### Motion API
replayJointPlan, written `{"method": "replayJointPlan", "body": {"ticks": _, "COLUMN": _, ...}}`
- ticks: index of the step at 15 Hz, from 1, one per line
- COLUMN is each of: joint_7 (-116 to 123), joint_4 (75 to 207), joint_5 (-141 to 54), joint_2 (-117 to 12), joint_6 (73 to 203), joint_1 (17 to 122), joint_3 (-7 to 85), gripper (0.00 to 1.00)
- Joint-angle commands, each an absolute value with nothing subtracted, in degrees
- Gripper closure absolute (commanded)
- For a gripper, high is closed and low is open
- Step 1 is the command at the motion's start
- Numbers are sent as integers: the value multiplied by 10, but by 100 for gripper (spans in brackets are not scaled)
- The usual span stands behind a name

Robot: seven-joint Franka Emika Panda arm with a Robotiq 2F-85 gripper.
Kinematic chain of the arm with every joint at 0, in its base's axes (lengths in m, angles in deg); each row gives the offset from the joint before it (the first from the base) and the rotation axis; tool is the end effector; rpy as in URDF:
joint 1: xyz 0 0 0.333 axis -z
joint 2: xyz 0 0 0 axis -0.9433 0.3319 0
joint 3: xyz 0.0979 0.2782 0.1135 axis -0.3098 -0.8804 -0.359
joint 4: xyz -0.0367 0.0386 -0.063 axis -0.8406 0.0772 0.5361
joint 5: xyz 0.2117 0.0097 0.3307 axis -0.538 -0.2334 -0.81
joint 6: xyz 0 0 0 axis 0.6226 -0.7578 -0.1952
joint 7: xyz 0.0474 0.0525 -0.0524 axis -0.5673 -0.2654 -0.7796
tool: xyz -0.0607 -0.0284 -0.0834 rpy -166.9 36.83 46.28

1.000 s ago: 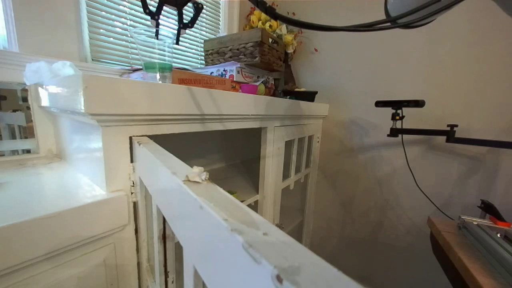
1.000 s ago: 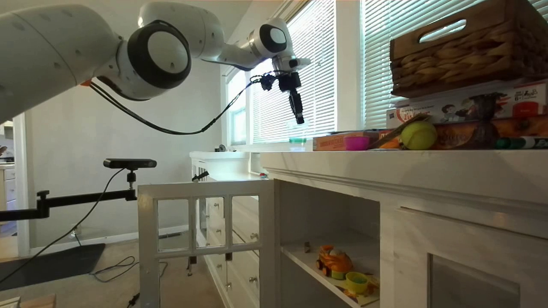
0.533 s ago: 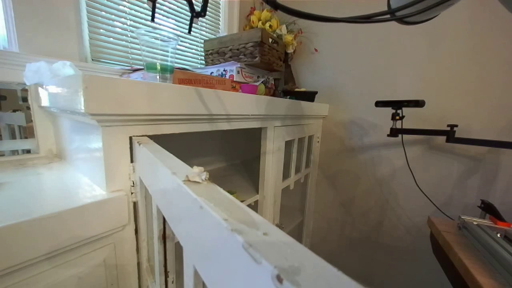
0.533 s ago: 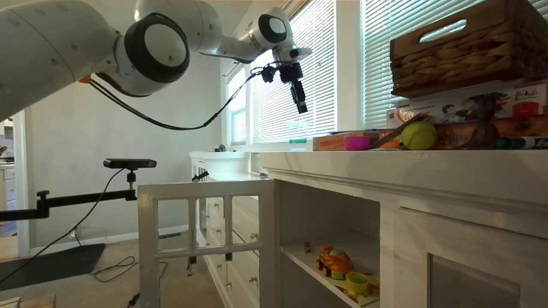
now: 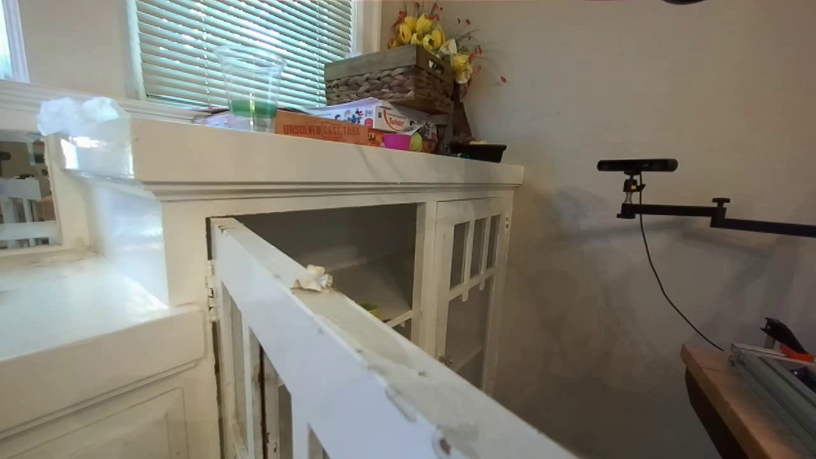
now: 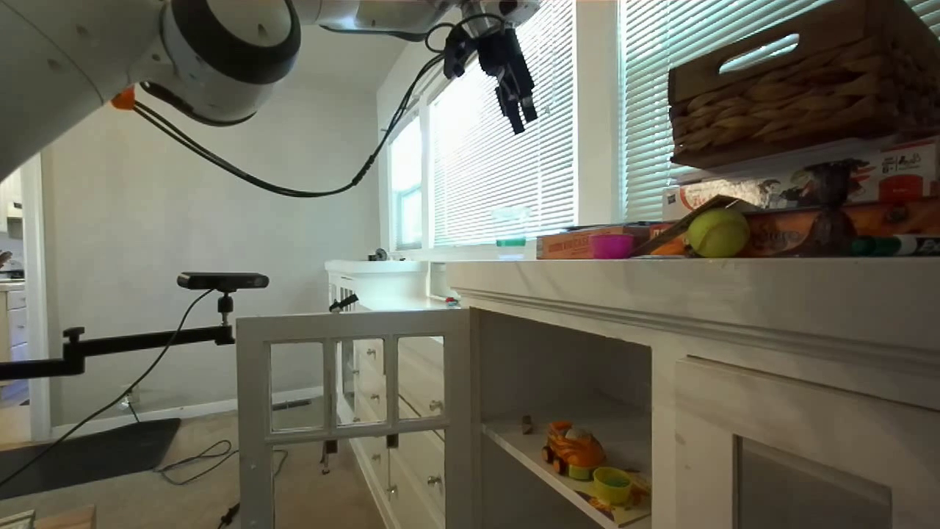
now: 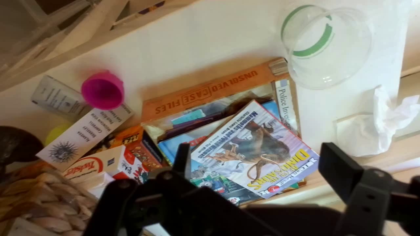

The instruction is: Pour the contents in the clear cup into the basket.

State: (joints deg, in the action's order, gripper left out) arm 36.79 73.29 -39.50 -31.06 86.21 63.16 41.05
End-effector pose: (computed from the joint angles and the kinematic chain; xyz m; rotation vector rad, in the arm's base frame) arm 0.6799 0.0424 0.7143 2.8779 -0.9593 0.6180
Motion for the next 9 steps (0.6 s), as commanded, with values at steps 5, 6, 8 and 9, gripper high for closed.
{"method": "replayJointPlan", "body": {"ticks": 5, "joint_7": 192, "joint_4": 747, "joint_5": -446, "joint_2": -366, "joint_6": 753, "joint_1": 686, "joint_3": 373, "gripper": 0}}
{"method": "replayJointPlan", "body": {"ticks": 6, "joint_7": 183, "joint_4": 747, "joint_5": -453, "joint_2": -367, "joint_6": 745, "joint_1": 690, "joint_3": 368, "gripper": 0}}
{"method": "replayJointPlan", "body": {"ticks": 8, "joint_7": 199, "joint_4": 739, "joint_5": -434, "joint_2": -357, "joint_6": 761, "joint_1": 682, "joint_3": 381, "gripper": 0}}
{"method": "replayJointPlan", "body": {"ticks": 9, "joint_7": 195, "joint_4": 739, "joint_5": -435, "joint_2": -357, "joint_6": 761, "joint_1": 684, "joint_3": 379, "gripper": 0}}
